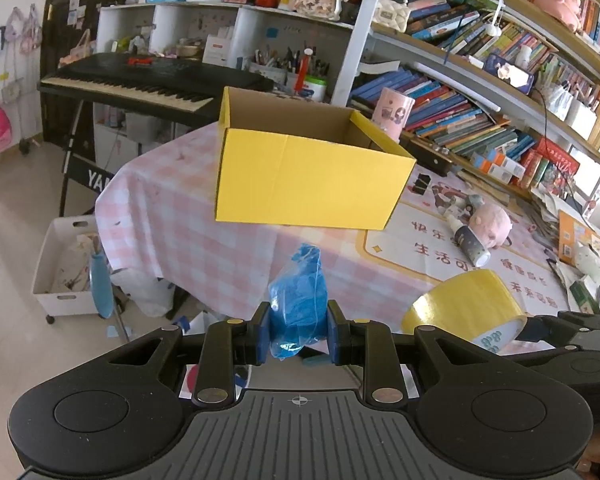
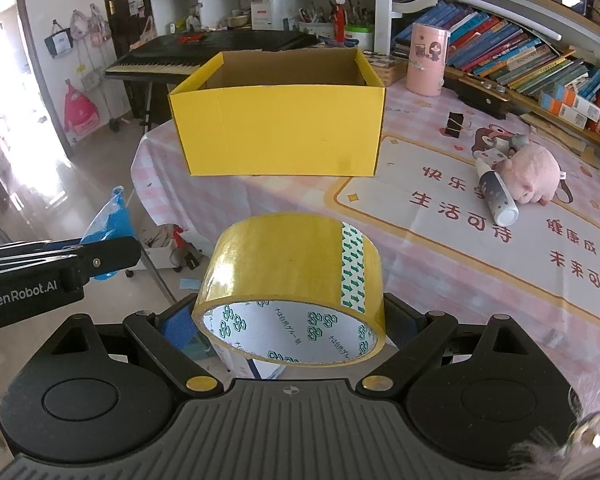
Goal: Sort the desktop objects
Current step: 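Lift the blue bag and tape roll and carry both toward the yellow box, then lower the blue bag and tape roll into the yellow box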
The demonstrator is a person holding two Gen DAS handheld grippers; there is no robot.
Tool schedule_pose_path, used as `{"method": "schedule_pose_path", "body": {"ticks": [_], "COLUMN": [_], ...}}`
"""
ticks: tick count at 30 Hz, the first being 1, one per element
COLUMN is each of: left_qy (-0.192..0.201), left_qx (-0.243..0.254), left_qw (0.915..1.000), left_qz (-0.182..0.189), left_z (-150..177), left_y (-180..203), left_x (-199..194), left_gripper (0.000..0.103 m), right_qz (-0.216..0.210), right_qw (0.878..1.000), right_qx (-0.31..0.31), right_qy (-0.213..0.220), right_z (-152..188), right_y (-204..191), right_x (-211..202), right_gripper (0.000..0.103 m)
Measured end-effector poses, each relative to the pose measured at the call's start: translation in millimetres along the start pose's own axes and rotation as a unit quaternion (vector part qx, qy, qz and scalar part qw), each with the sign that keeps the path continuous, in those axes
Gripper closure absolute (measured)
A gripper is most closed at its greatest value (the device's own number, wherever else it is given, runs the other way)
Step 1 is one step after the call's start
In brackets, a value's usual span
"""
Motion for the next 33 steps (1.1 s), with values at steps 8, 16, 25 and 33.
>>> {"method": "schedule_pose_path", "body": {"ticks": [8, 16, 25, 33], "left_qy": [-0.005, -0.005, 0.025, 0.079], "left_qx": [-0.005, -0.008, 0.013, 0.029], "left_qw": [1.0000, 0.9999, 0.9993, 0.9956], "left_qz": [-0.003, -0.012, -0.026, -0.040], "left_z": [-1.4, -8.4, -33.4, -77.8], "left_y": [-2.4, -1.5, 7.2, 15.2], "left_x": [5.7, 15.5, 26.1, 32.1], "left_gripper": [0.078, 0.078, 0.078, 0.078], "right_qz": [-0.005, -0.015, -0.022, -0.036], "right_qw": [1.000, 1.000, 0.999, 0.995], "right_qx": [-0.008, -0.015, -0.021, -0.026], "right_qy": [-0.006, -0.006, 0.012, 0.085], "right_z": [-5.9, -14.9, -41.9, -100.9], "right_y": [-3.4, 0.4, 14.1, 31.5], "right_x": [6.7, 16.3, 24.4, 18.0], "right_gripper": [0.011, 0.011, 0.011, 0.011]}}
Point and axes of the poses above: each gripper's, at about its wrist camera, not at the fingertips, and x roughly the way its jaws point, y to its right, z to its underside, the point moved 2 cm from there along x, roughly the way its jaws point, and after that the axes turned 6 degrees about -y, right-handed, at the moved point
